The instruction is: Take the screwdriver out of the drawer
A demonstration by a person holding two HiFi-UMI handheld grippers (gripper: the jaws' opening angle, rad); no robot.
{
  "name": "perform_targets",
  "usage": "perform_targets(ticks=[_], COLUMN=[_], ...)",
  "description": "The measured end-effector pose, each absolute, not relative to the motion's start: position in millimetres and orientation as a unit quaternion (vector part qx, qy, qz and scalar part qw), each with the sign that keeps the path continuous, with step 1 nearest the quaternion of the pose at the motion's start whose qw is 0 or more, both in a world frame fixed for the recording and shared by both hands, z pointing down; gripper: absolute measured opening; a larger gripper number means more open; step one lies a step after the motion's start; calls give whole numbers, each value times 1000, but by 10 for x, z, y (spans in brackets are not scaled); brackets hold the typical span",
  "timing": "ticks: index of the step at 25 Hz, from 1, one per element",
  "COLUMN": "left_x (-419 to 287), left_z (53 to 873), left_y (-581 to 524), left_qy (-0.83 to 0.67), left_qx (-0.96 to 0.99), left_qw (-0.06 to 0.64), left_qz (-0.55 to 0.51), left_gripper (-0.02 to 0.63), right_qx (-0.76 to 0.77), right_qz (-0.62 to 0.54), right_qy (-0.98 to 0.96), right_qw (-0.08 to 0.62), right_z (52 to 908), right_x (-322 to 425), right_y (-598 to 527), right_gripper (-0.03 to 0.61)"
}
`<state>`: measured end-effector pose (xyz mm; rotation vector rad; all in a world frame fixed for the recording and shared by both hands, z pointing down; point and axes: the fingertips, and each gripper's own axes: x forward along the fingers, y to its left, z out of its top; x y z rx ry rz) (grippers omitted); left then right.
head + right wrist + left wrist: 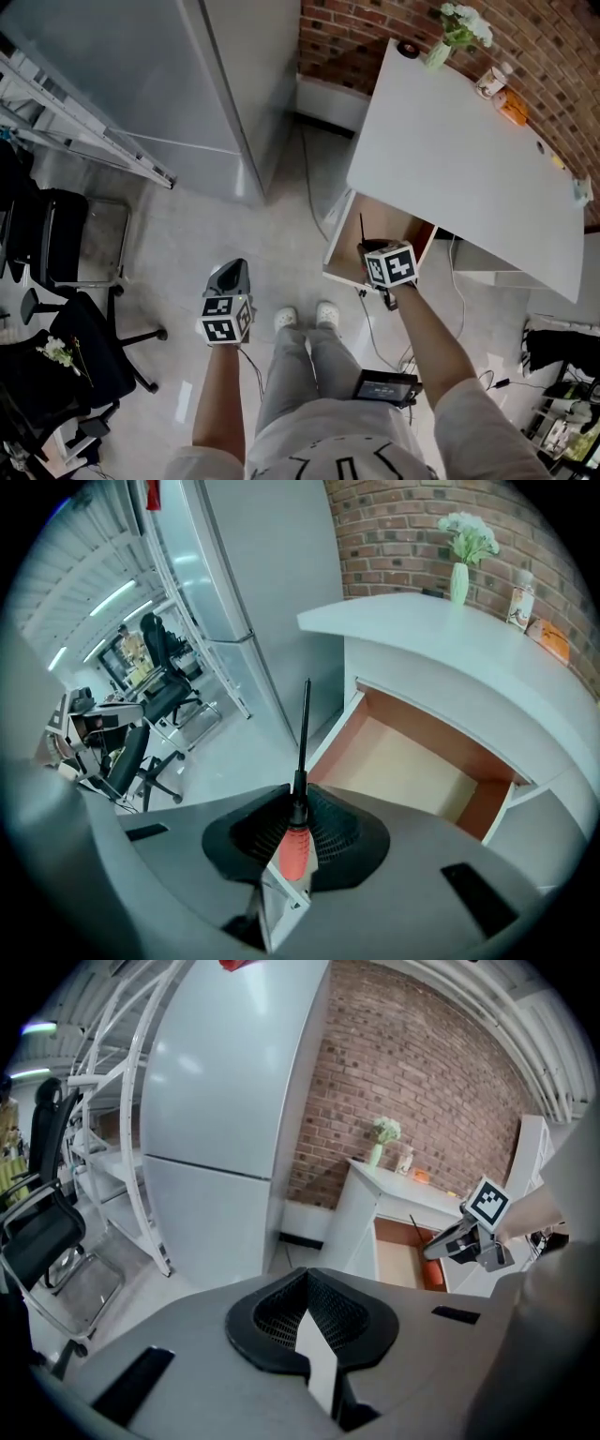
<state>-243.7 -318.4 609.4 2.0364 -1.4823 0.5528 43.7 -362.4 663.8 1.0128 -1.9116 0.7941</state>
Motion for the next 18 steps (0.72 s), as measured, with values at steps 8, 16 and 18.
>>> perform_targets(ticks=[8, 16, 18], left_x=[-2327, -2309, -2316], left_z=[5540, 4953, 4785], left_y=[-3131, -3148, -3181], left_qy=[-545, -555, -561], left_qx=[779, 789, 790], left_qw=[243, 204, 193], left_qz=[191, 165, 155], left_gripper=[12, 12, 12], right_qx=[386, 388, 386], right_qz=[285, 252, 243], right_qy=[-796, -820, -828], right_qw=[370, 338, 325], right_z=[5940, 5301, 5122], right_x=[341, 305, 285], right_y=[-3554, -3505, -3500], right_gripper=[60, 60, 60])
